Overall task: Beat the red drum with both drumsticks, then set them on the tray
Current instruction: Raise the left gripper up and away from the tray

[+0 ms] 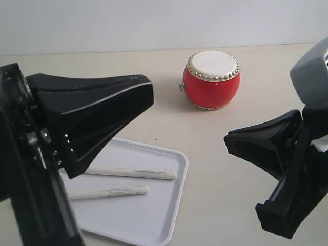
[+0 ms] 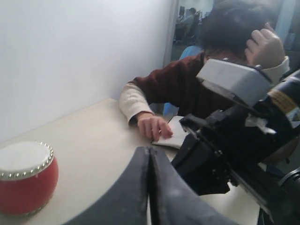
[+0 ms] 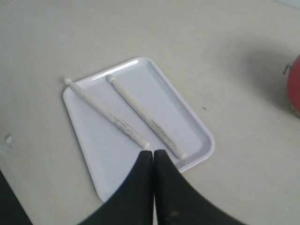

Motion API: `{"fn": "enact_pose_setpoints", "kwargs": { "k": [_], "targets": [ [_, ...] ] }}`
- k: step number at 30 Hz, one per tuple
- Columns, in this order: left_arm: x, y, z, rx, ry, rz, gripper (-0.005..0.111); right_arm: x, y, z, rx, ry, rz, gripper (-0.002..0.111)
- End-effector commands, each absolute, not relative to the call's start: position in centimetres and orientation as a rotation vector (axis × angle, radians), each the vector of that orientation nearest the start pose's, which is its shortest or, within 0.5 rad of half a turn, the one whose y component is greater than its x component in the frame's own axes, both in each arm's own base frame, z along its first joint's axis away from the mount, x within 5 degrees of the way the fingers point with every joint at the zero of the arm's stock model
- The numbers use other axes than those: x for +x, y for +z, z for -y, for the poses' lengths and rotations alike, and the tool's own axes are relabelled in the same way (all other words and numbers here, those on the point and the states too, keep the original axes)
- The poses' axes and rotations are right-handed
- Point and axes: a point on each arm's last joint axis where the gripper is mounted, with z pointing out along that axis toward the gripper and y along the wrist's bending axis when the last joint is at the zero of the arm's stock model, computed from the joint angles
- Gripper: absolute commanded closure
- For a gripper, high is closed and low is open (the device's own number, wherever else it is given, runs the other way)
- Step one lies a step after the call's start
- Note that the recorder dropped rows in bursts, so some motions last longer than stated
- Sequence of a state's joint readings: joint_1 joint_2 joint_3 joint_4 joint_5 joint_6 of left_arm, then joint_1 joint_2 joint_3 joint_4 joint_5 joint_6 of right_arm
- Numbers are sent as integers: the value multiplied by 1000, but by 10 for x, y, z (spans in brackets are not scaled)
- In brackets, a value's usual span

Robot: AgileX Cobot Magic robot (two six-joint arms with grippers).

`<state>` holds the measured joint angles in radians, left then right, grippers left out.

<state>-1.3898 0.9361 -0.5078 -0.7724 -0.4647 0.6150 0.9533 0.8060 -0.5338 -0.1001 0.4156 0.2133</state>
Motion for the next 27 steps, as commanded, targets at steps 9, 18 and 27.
{"fn": "enact_pose_setpoints", "kwargs": {
  "k": [9, 18, 27],
  "targets": [
    [57, 318, 183, 826, -926, -1373, 107, 94, 278, -127, -873, 574, -2035, 108],
    [58, 316, 183, 838, -892, -1397, 107, 94, 278, -127, -873, 574, -2035, 108],
    [63, 277, 171, 751, -895, -1662, 107, 94, 278, -127, -873, 574, -2035, 108]
  ]
}}
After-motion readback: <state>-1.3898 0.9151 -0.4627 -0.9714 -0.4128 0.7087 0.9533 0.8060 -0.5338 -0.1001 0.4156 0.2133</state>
